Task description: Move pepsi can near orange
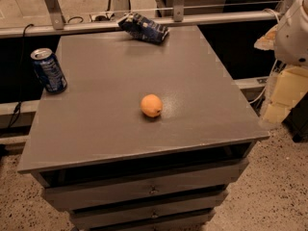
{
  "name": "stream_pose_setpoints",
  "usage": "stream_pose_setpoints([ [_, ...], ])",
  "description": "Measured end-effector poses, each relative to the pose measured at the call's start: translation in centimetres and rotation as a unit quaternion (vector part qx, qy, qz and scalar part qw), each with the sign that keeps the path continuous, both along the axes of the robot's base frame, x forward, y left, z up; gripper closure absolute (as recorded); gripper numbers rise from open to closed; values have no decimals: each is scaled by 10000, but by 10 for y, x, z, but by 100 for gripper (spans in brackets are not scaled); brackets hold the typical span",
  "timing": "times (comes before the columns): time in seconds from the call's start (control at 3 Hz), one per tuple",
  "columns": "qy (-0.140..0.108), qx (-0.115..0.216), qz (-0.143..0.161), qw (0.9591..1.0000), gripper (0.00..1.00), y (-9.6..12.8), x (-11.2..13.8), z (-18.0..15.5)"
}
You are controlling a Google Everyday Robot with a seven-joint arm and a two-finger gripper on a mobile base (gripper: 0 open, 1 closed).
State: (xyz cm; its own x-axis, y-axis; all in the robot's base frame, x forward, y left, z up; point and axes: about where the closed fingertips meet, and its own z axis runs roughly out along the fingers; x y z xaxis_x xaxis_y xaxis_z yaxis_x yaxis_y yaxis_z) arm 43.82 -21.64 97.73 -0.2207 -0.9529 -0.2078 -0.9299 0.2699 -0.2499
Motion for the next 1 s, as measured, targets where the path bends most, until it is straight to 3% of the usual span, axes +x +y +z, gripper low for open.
stream_pose_setpoints([
  [0.33, -1, 0, 0, 10000, 0, 0, 0, 0],
  [0.67, -109, 324, 307, 9989, 0, 35, 20, -2],
  [1.0, -168, 868, 861, 9924, 0, 106, 51, -14],
])
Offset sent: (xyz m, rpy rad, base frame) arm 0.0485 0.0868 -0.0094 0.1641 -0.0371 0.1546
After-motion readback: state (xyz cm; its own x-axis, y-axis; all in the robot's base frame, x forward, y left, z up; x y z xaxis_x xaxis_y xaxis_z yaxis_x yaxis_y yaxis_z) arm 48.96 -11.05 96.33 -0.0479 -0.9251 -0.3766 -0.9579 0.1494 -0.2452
